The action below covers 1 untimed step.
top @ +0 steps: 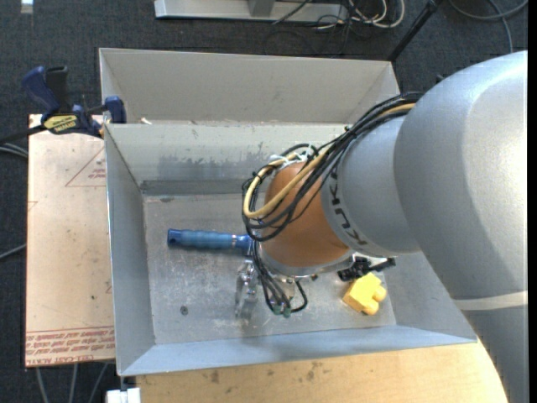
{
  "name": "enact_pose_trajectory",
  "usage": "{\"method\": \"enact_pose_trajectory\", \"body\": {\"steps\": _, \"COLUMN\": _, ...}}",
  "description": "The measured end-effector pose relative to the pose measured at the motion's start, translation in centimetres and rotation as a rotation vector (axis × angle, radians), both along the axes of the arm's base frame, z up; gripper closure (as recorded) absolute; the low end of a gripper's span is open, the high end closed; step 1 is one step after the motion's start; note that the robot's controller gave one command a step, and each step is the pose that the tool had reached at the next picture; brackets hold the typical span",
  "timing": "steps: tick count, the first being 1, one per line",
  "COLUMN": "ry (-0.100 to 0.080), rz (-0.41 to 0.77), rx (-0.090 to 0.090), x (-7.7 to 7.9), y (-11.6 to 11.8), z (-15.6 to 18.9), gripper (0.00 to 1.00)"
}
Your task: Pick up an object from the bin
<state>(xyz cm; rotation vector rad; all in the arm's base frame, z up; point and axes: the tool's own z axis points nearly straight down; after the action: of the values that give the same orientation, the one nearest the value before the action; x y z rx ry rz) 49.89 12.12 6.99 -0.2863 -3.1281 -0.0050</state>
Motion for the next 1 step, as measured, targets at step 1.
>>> {"method": "enact_pose_trajectory", "body": {"steps": 1, "ry": 0.0, "rz": -0.004, "rx": -0.002, "x": 0.04, "y": -0.24, "z": -0.02, "gripper": 0.0}}
